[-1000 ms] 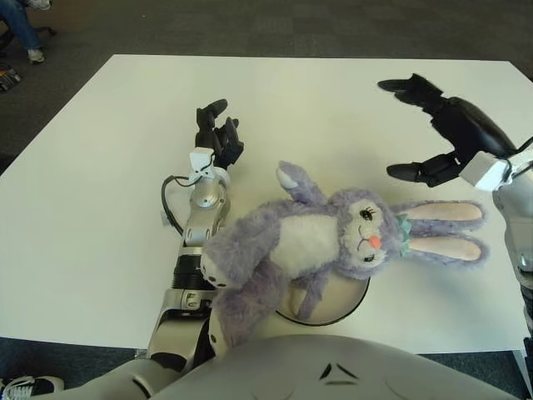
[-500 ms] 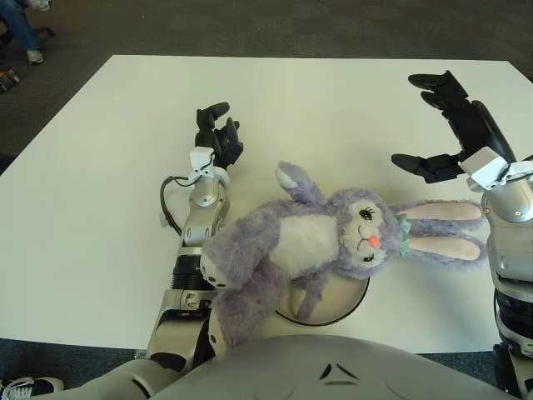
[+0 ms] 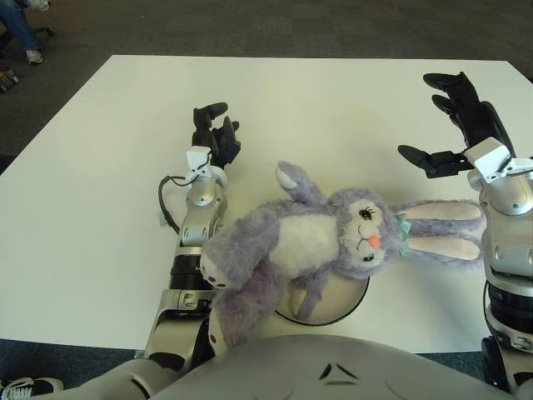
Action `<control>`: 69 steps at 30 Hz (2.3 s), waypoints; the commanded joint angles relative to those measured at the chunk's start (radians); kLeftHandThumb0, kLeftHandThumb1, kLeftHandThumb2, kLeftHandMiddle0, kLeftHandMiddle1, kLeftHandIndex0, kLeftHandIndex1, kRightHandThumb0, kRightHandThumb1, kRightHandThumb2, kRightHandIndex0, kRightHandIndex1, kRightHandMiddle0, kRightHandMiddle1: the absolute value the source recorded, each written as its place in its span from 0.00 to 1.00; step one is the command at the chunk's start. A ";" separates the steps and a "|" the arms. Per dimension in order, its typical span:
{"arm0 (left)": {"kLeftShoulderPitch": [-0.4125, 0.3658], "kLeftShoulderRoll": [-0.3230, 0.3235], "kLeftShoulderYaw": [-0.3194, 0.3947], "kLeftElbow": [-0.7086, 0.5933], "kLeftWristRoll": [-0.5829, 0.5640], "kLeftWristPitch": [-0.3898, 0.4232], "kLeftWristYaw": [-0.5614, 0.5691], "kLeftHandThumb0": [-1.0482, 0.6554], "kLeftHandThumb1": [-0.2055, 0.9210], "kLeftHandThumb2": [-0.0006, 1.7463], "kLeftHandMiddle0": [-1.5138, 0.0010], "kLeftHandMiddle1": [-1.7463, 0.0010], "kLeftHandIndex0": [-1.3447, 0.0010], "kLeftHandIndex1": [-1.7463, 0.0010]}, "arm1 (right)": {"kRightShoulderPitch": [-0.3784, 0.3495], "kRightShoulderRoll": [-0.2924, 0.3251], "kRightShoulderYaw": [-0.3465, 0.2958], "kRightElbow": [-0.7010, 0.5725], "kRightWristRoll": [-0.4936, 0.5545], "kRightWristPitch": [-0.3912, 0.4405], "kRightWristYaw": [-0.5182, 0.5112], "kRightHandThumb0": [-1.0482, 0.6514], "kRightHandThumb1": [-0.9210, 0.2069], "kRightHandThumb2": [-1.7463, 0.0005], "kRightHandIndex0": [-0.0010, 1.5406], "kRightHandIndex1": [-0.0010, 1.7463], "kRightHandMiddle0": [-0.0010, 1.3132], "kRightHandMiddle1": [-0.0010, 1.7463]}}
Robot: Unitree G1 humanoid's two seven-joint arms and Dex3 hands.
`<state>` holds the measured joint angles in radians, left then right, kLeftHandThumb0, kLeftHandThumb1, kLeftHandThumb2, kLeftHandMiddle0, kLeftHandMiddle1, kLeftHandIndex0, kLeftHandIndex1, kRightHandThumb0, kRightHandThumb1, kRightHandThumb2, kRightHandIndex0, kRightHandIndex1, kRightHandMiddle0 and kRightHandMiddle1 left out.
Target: Put the doll into the plate.
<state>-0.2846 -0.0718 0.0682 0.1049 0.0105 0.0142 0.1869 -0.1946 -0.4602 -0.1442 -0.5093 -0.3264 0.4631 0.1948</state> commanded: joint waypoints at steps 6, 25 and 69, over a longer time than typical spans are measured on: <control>-0.019 0.006 0.014 0.007 0.004 0.013 0.014 0.22 1.00 0.42 0.74 0.54 0.98 0.26 | -0.033 0.133 -0.081 0.091 0.149 0.012 -0.048 0.51 0.58 0.36 0.23 0.04 0.00 0.47; -0.021 0.004 0.027 -0.010 0.003 0.043 0.025 0.28 1.00 0.42 0.68 0.42 0.95 0.25 | -0.164 0.209 -0.198 0.645 0.388 -0.235 -0.088 0.62 0.41 0.37 0.39 0.91 0.22 0.97; -0.025 0.063 0.024 0.029 -0.007 0.007 -0.053 0.40 0.84 0.44 0.43 0.03 0.78 0.00 | -0.113 0.227 -0.178 0.716 0.543 -0.358 -0.012 0.61 0.52 0.25 0.32 1.00 0.36 1.00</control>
<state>-0.3007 -0.0220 0.0945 0.1257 -0.0037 0.0405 0.1411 -0.3215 -0.2266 -0.3228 0.1952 0.2011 0.0958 0.1779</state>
